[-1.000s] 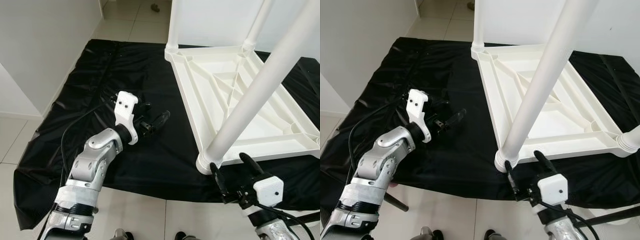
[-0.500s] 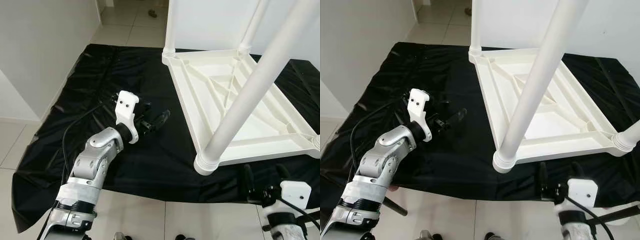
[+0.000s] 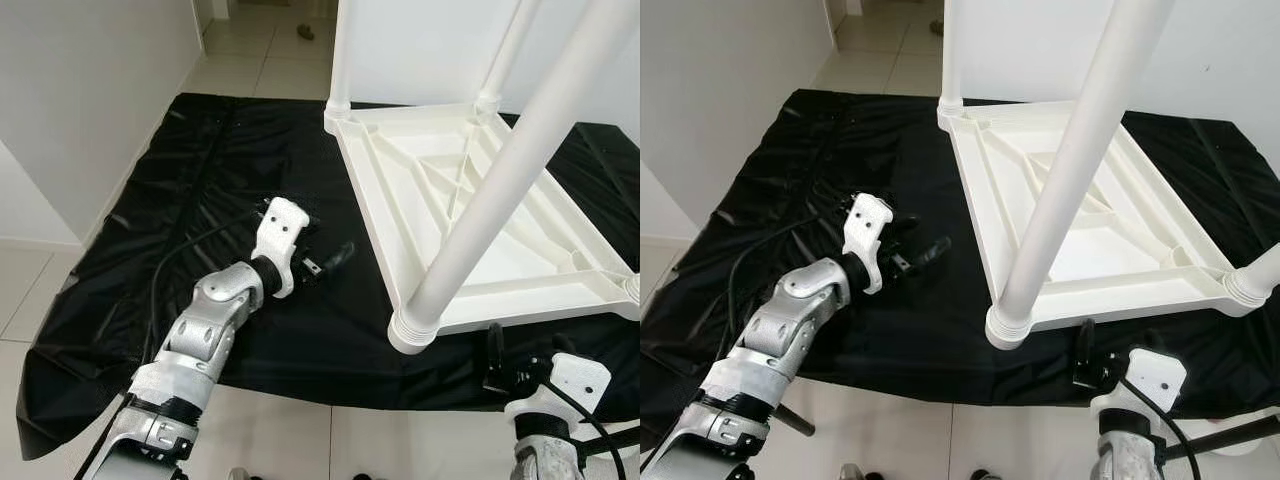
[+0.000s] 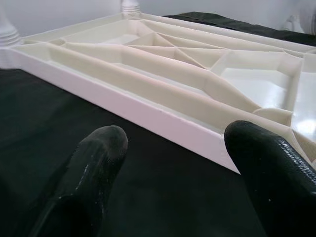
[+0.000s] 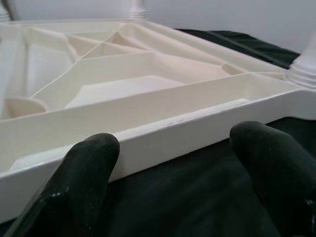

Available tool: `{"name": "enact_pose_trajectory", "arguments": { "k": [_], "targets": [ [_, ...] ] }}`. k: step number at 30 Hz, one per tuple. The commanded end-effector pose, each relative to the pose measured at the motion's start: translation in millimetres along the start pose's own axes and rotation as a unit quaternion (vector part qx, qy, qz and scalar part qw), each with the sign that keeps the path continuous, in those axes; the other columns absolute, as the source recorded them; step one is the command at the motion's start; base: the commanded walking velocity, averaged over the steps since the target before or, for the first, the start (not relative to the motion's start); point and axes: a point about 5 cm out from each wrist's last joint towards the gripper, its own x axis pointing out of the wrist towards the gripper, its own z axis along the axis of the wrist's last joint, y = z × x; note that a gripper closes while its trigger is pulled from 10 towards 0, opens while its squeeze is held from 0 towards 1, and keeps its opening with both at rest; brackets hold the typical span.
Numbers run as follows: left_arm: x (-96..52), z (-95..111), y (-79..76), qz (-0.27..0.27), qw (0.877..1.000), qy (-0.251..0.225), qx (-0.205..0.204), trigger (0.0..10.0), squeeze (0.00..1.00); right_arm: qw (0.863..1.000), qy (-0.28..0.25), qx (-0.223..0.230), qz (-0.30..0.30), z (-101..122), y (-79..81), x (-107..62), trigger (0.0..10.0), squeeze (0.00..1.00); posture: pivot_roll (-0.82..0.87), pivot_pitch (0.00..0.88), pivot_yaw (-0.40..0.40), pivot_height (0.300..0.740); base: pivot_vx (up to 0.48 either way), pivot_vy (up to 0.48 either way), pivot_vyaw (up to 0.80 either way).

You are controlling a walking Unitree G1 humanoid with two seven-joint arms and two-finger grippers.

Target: Building children table

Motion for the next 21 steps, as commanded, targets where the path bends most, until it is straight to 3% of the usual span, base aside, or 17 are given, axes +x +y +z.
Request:
{"name": "enact_pose_trajectory", "arguments": {
  "k": [1,13,15,21],
  "targets": [
    [2.7,0,-5.3,-0.036,0.999,0.000,0.008,10.0,0.00,1.000,0.017,-0.004,-0.015,-6,-3.2,-2.6,10.0,0.00,-0.07,0.108,0.024,0.740,0.000,0.000,0.00],
    [29.4,29,-19.0,-0.080,0.995,-0.062,0.000,10.0,0.00,0.993,-0.010,-0.030,-0.115,0,-18.3,17.0,10.0,0.00,-0.07,0.087,0.032,0.740,0.000,0.000,0.00],
    [35.4,34,-26.4,-0.097,0.992,-0.074,-0.006,10.0,0.00,0.986,-0.008,-0.046,-0.162,0,-30.1,23.2,10.0,0.00,-0.07,0.085,0.033,0.740,0.000,0.000,0.00],
    [38.3,36,-34.1,-0.116,0.990,-0.079,-0.010,10.0,0.00,0.980,-0.009,-0.043,-0.196,-1,-39.3,32.0,10.0,0.00,-0.07,0.088,0.039,0.740,0.000,0.000,0.00]
  ]
}}
